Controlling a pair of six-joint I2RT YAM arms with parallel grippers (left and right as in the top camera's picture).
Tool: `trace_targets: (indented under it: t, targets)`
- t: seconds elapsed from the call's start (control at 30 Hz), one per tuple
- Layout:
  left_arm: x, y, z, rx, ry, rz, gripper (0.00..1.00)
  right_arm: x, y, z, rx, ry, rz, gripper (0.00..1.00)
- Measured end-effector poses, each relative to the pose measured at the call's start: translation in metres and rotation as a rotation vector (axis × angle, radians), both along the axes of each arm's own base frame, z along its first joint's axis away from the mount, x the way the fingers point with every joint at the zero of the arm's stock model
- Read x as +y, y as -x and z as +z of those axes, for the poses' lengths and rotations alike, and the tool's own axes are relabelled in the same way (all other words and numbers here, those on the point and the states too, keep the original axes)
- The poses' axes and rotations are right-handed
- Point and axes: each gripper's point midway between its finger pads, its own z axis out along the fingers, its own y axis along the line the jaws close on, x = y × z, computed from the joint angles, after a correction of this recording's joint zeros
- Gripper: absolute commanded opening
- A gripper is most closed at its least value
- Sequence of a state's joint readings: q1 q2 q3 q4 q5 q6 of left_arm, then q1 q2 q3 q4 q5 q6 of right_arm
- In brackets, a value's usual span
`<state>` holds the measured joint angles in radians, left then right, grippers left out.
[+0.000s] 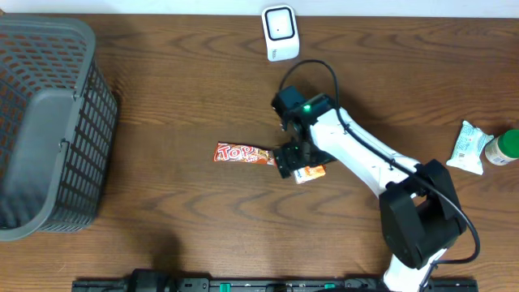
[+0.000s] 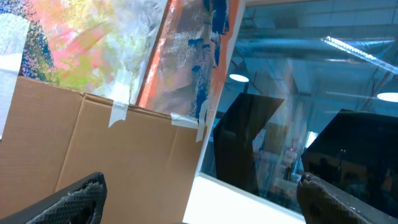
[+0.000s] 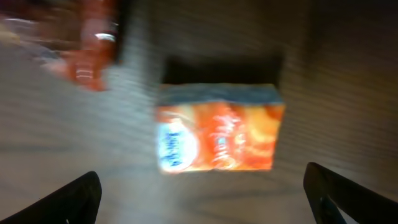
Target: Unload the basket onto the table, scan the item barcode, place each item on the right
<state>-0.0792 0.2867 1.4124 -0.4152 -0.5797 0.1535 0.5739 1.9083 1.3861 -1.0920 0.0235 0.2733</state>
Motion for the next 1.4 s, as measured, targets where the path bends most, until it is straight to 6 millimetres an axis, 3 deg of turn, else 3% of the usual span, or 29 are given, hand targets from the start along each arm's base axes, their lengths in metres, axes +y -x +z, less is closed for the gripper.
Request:
trace_targets:
  t: [0.2,0.63,0.77,1.0,1.2,1.4]
  targets:
    - [0.0,0.0,0.0,0.0,0.0,0.0,0.98,-0.018,0.0,-0.016,0.01,0.012,-0.032,1.0]
    - [0.0,0.0,0.0,0.0,0.0,0.0,0.98,-0.002,-0.013,-0.019,-0.031,-0.07,-0.002,0.99]
    - [0.0,0.0,0.0,0.0,0.0,0.0,0.98,-0.001,-0.013,-0.031,-0.01,-0.059,-0.002,0.99]
    - [0.0,0.0,0.0,0.001,0.0,0.0,0.98,-0.006,-0.008,-0.05,0.037,-0.02,0.0,0.63]
    - [0.0,0.0,0.0,0.0,0.0,0.0,0.98,-0.007,-0.007,-0.05,0.044,-0.018,0.002,0.59]
    - [0.0,0.0,0.0,0.0,0.0,0.0,0.98,-0.011,0.017,-0.041,0.171,-0.001,-0.005,0.58]
